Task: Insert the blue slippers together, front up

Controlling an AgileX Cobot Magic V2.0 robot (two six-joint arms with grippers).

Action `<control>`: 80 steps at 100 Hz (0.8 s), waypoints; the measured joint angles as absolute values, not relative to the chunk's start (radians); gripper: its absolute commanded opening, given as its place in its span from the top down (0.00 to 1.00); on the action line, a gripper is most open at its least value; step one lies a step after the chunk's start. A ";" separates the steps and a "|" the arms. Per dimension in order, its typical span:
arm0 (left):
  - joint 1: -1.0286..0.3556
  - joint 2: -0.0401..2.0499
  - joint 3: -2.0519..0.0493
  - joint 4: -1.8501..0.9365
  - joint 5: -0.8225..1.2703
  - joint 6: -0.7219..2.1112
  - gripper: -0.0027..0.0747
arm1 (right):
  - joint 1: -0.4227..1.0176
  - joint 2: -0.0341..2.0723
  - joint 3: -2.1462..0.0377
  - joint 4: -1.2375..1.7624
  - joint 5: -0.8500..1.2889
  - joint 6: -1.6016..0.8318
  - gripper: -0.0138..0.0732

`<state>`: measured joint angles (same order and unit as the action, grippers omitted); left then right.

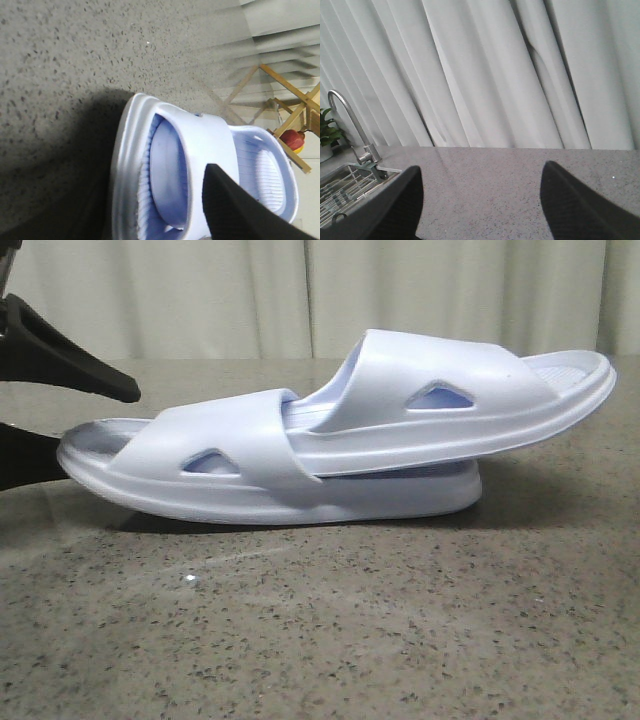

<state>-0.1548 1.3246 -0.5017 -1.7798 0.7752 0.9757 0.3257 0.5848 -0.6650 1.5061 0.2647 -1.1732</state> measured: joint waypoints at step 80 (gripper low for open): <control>-0.155 1.101 -0.618 -1.796 0.390 1.486 0.50 | 0.326 0.585 -0.604 1.386 0.087 -1.173 0.34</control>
